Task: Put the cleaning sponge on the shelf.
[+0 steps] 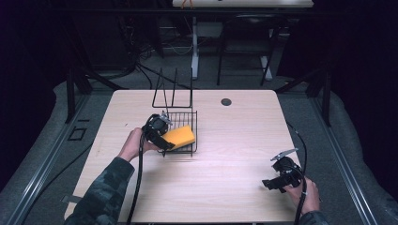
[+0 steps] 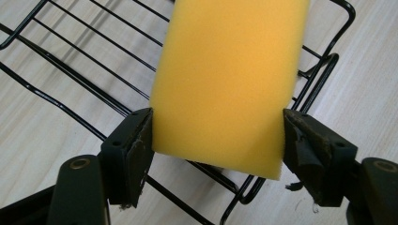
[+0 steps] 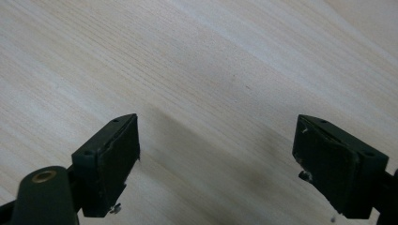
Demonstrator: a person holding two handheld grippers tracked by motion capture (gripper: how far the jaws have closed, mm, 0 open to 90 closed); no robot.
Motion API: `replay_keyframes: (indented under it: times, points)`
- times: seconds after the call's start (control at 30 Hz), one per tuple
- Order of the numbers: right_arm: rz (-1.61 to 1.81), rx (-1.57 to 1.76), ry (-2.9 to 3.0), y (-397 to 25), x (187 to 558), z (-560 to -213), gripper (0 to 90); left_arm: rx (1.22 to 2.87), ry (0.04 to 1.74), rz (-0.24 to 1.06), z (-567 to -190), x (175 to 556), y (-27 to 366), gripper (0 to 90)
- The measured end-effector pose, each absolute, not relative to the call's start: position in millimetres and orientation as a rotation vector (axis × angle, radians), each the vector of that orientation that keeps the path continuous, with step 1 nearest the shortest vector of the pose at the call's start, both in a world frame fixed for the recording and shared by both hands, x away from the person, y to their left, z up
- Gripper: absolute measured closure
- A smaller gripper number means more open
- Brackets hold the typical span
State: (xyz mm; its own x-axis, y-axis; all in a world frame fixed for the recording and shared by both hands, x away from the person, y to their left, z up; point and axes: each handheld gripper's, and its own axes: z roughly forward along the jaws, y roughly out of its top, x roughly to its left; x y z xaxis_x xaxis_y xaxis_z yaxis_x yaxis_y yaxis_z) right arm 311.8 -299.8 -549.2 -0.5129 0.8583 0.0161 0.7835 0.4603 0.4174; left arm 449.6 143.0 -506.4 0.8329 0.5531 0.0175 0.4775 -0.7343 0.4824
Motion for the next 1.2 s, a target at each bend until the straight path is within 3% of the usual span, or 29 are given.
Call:
replay_keyframes:
  times: [0.2,0.53,1.2]
  points:
    - [0.564,1.430,2.503,-300.2,310.9,-548.1,14.8,2.489,0.803,0.214,-508.3,450.0,144.1,15.0]
    - [0.573,1.425,2.493,-300.8,310.0,-546.3,14.7,2.403,0.839,0.251,-497.0,440.2,150.5,3.5]
    - [0.584,1.430,2.472,-300.2,308.5,-546.5,14.7,2.271,0.967,0.440,-483.2,400.9,190.0,1.4]
